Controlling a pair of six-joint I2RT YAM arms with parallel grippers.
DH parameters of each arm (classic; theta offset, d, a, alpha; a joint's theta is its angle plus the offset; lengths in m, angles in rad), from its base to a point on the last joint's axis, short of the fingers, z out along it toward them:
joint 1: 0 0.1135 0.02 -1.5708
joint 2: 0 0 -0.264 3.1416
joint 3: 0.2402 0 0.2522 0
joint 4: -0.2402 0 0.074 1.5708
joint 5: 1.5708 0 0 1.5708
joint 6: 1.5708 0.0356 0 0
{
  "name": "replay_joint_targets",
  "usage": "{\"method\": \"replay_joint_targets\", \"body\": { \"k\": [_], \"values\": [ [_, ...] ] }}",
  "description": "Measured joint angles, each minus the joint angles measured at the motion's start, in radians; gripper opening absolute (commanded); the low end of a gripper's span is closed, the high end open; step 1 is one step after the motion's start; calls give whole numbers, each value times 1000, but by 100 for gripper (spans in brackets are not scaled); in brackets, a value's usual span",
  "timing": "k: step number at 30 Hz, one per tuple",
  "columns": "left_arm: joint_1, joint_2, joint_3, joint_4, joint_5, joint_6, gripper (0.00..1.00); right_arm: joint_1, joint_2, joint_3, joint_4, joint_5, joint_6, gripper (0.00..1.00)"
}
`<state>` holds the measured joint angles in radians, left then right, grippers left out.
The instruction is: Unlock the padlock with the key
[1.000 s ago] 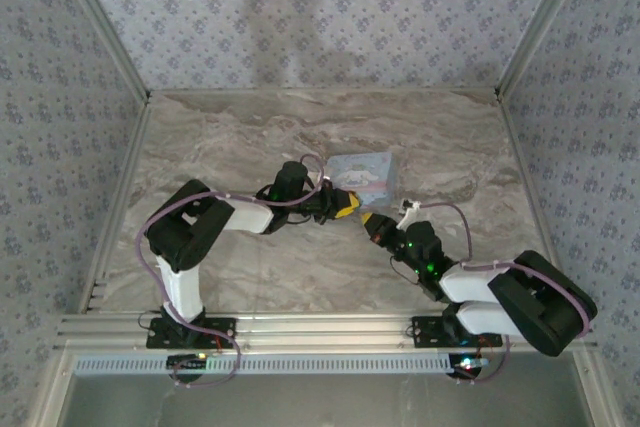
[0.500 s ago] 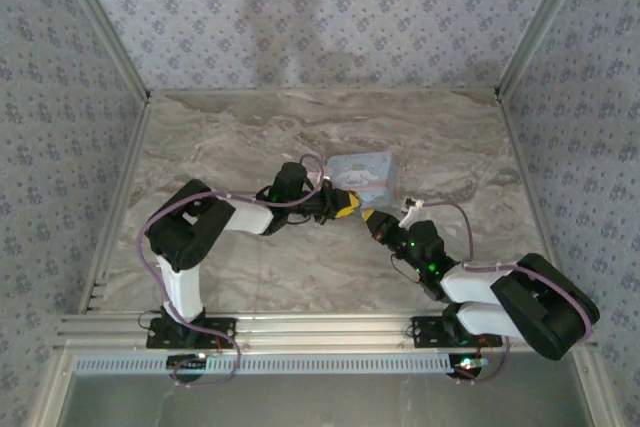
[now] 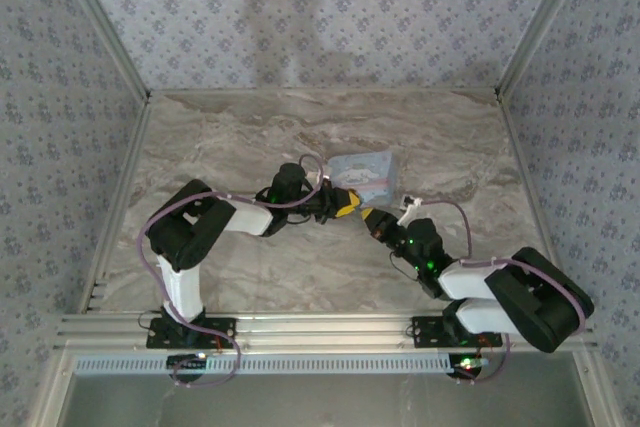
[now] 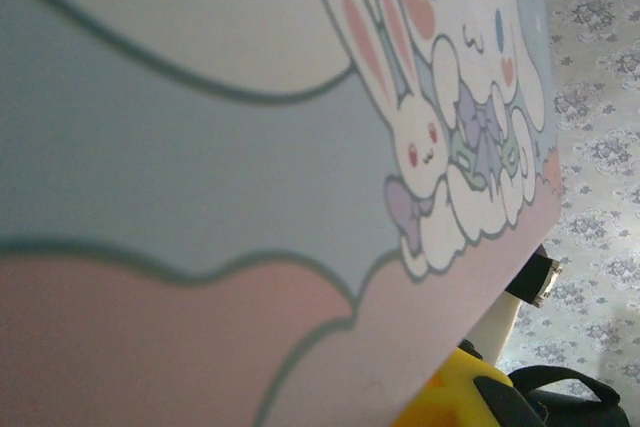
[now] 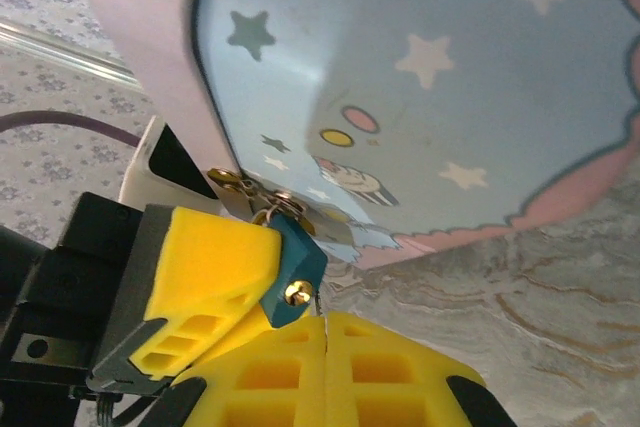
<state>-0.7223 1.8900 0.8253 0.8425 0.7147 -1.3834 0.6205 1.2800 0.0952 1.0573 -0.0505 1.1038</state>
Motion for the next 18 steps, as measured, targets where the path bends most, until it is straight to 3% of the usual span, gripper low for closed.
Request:
{"method": "replay_joint_targets", "body": {
  "k": [8,18],
  "values": [
    [0,15,0,40,1,-14,0,-6,-9,-1,12,-9,1,0],
    [3,18,0,56,7,-25,0,-23,-139,-21,-58,-8,0,0]
  ]
}}
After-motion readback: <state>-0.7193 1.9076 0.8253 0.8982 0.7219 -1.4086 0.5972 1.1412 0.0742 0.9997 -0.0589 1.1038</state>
